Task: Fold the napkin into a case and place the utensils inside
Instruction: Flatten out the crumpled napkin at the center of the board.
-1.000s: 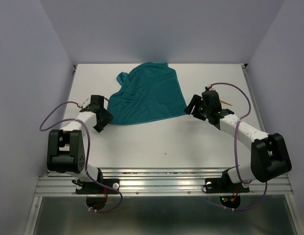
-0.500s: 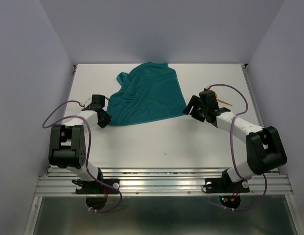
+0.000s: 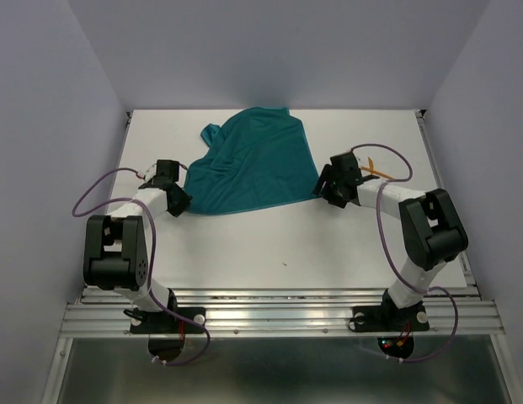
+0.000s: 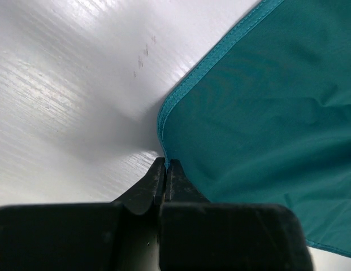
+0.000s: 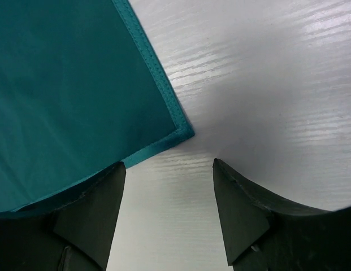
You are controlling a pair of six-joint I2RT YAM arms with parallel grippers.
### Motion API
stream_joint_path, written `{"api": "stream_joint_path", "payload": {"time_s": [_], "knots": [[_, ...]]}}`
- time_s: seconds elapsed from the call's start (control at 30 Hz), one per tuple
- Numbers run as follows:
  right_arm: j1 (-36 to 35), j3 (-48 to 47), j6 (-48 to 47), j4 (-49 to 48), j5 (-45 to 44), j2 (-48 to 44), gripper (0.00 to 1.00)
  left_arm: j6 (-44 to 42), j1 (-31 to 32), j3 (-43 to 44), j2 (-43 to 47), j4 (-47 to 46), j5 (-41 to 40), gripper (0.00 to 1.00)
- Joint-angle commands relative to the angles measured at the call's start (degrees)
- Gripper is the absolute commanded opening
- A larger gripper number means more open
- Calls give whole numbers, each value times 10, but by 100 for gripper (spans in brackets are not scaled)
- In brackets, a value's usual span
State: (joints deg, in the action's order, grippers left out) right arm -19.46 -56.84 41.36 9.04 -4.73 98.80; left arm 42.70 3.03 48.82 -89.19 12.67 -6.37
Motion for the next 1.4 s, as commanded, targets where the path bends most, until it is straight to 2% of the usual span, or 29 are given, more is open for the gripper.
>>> {"api": "stream_joint_path", "payload": {"time_s": [0.0,0.3,0.53,0.77,0.87,1.0,1.1,1.23,1.37], "knots": [[4,-34,-27,3,-23,23,68,-22,-4,22,31,-8,8,0],[-10,-64,-51,1,-48,75,64,-38,-4,11,44,-30,26,0],[-22,-73,-44,3,-51,88,52,-56,-4,3,56,-41,47,0],[-27,-78,-43,0,-50,92,36,-83,-4,6,78,-38,58,0],[-27,-74,-38,0,-57,87,25,-86,-4,8,81,-32,58,0],[-27,-65,-32,0,-65,72,15,-89,-4,9,84,-31,60,0],[-27,-63,-30,1,-65,53,1,-99,-3,15,89,-28,61,0],[-27,-80,-38,12,-72,7,1,-121,-3,33,113,-24,80,0],[-27,-123,-67,25,-88,-53,1,-145,-3,101,165,1,76,0]]}}
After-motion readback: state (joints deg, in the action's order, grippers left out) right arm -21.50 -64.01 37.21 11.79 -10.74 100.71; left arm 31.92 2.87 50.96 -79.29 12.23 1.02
